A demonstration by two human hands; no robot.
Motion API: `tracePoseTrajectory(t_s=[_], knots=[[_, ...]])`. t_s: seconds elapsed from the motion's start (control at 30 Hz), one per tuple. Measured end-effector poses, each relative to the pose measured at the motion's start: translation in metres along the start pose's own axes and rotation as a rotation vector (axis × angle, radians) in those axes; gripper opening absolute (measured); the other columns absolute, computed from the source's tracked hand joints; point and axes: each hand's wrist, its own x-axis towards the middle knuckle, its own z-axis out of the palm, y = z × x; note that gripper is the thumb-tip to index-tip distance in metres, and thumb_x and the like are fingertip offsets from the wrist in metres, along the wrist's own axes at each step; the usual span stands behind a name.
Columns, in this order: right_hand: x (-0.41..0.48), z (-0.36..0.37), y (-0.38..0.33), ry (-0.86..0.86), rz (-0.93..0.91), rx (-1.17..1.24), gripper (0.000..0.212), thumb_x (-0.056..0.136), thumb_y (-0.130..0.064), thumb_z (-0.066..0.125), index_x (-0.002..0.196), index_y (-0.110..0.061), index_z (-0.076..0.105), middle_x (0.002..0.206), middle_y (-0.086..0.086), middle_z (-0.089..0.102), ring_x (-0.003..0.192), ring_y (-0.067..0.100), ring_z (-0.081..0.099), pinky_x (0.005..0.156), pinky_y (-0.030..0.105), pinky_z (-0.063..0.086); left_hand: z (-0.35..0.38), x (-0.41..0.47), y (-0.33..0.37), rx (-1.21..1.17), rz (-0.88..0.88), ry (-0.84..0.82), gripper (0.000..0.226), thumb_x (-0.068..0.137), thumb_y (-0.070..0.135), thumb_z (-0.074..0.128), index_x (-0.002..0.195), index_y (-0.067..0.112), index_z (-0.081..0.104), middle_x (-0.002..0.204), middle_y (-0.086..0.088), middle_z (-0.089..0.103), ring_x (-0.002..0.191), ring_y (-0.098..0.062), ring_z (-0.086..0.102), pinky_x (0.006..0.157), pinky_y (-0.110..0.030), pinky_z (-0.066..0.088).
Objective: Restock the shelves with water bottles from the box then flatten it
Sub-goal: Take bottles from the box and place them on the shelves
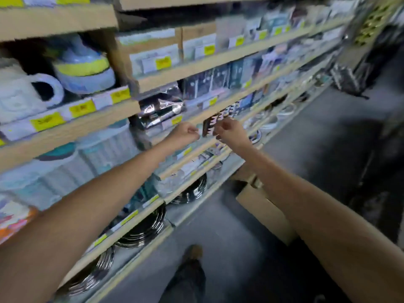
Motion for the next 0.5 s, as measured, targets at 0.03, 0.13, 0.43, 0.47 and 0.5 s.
tracePoseTrajectory(t_s=[0.03, 0.13, 0.43, 0.47, 0.5], knots=[[0.019, -0.016, 0.028, 0.026, 0.065, -0.009, 0.015, 0.09, -0.01, 0.05, 0.088, -0.007, 0.065, 0.087, 0.02, 0.07, 0.079, 0.032, 0.064, 0.066, 0.039, 0.049, 0.025, 0.033, 0.004, -0.007, 0.005, -0.074, 0.022, 0.071, 0.026, 0.061, 0.087, 0.011, 0.06, 0.088, -0.009, 0.052, 0.081, -0.017, 0.051, 0.074, -0.029, 0.04], [0.062, -0.049, 0.085, 0.097, 0.227, -0.019, 0.017, 0.087, -0.006, 0.048, 0.078, -0.012, 0.062, 0.083, 0.018, 0.067, 0.075, 0.027, 0.061, 0.068, 0.038, 0.049, 0.084, 0.11, 0.004, 0.009, -0.052, -0.214, 0.029, 0.086, 0.014, 0.059, 0.114, 0.006, 0.059, 0.101, -0.007, 0.059, 0.09, -0.019, 0.056, 0.073, -0.026, 0.042], [0.123, -0.121, 0.242, 0.304, 0.623, -0.031, 0.025, 0.081, -0.02, 0.051, 0.085, -0.004, 0.069, 0.082, 0.014, 0.069, 0.075, 0.025, 0.063, 0.073, 0.041, 0.052, 0.244, 0.258, 0.023, 0.0, -0.141, -0.516, 0.041, 0.089, 0.006, 0.054, 0.13, 0.002, 0.049, 0.114, -0.014, 0.061, 0.098, -0.022, 0.058, 0.084, -0.024, 0.045], [0.12, -0.125, 0.251, 0.314, 0.652, -0.044, 0.024, 0.084, -0.018, 0.049, 0.081, -0.004, 0.069, 0.08, 0.015, 0.067, 0.074, 0.027, 0.062, 0.07, 0.04, 0.051, 0.256, 0.264, 0.022, -0.005, -0.15, -0.529, 0.04, 0.089, 0.005, 0.054, 0.129, 0.001, 0.05, 0.115, -0.014, 0.062, 0.101, -0.024, 0.059, 0.086, -0.026, 0.046], [0.121, -0.132, 0.267, 0.327, 0.669, -0.04, 0.025, 0.085, -0.016, 0.048, 0.071, -0.007, 0.066, 0.074, 0.013, 0.065, 0.07, 0.026, 0.059, 0.067, 0.038, 0.048, 0.272, 0.272, 0.024, -0.02, -0.171, -0.56, 0.038, 0.088, 0.005, 0.054, 0.126, 0.002, 0.052, 0.112, -0.013, 0.062, 0.102, -0.025, 0.06, 0.085, -0.027, 0.046]])
